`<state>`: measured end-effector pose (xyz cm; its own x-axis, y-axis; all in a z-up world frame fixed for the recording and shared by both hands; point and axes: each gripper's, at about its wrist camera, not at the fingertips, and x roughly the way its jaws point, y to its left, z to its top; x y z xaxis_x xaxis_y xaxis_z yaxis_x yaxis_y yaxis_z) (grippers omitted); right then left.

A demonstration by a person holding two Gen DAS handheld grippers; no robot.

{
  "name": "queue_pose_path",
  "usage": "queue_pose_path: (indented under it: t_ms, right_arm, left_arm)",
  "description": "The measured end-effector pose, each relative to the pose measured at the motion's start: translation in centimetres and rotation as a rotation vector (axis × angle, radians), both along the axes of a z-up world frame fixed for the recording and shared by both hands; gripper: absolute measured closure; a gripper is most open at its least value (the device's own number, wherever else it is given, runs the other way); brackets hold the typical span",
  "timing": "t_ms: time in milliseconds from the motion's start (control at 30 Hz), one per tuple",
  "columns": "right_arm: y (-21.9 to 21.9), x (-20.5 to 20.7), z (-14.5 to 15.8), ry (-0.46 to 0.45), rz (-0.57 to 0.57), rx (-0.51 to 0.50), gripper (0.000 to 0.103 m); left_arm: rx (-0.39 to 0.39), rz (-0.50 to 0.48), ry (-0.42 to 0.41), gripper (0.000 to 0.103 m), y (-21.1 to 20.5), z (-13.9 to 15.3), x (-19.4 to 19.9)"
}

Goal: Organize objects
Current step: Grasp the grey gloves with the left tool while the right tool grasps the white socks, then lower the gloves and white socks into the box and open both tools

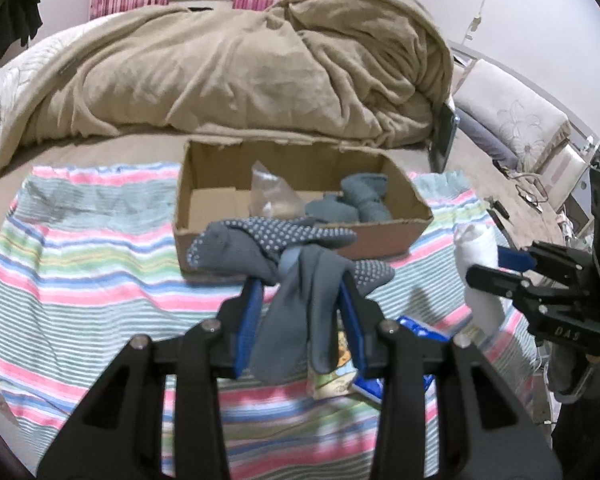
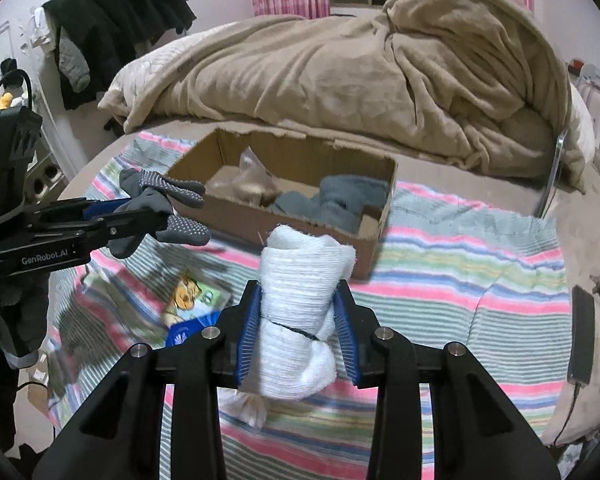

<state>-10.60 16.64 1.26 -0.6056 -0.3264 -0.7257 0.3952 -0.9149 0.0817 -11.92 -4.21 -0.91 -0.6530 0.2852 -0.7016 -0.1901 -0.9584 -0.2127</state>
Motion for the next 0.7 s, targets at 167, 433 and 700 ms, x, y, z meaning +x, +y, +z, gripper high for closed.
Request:
queue_pose_path:
  t_ms: [167, 433, 700]
  right_arm:
    - [-0.2, -0.8, 1.5, 0.031, 0.0, -0.002, 0.065]
    - [-0.1, -3.6, 2.8, 0.053, -0.014, -0.015, 0.065]
    - [0.0, -6.8, 3.1, 0.053, -0.024, -0.025, 0.065]
  left_arm:
    - [-0.01, 0.021, 0.027, 0.064, -0.6, 1.0, -0.6]
    - [-0.037, 0.035, 0.039, 0.064, -1.3, 1.4, -2.6]
    - [-0.004, 0.046, 0.038, 0.064, -2.0, 0.7, -5.2]
